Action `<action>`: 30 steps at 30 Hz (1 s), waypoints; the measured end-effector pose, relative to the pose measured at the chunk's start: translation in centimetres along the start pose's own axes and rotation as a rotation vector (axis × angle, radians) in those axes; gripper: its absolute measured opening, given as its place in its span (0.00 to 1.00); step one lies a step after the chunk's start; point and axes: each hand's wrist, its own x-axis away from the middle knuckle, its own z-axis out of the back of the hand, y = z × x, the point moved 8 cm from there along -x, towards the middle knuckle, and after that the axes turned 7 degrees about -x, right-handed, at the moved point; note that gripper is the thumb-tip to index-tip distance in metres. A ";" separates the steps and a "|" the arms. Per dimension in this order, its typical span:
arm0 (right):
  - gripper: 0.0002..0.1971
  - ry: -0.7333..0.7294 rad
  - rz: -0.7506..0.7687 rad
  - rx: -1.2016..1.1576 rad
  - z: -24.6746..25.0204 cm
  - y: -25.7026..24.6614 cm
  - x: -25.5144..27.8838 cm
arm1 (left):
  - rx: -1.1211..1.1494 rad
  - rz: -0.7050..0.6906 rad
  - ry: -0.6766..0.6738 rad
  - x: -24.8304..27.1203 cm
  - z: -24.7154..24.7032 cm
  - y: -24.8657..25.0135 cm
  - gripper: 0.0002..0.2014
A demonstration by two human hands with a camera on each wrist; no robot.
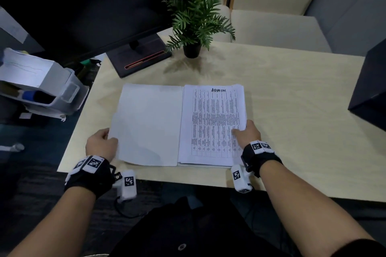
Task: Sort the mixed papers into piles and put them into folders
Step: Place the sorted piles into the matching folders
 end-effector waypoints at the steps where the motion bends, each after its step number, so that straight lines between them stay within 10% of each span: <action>1: 0.20 -0.001 -0.006 -0.002 0.0 0.2 -0.2 | 0.109 -0.059 -0.028 0.5 0.3 1.1 0.22; 7: 0.29 0.013 -0.052 -0.087 0.5 0.3 0.1 | 0.588 -0.361 -0.382 6.9 -2.3 10.9 0.19; 16: 0.45 -0.113 -0.104 -0.265 1.5 0.7 0.9 | 0.276 -0.549 -0.948 14.2 -13.7 15.6 0.21; 24: 0.29 -0.217 -0.095 -0.277 2.9 2.1 1.7 | -0.335 -0.342 -0.546 7.7 -17.2 9.9 0.32; 30: 0.18 -0.241 0.054 -0.006 1.7 1.4 1.8 | -0.318 -0.274 -0.446 6.7 -17.9 10.5 0.33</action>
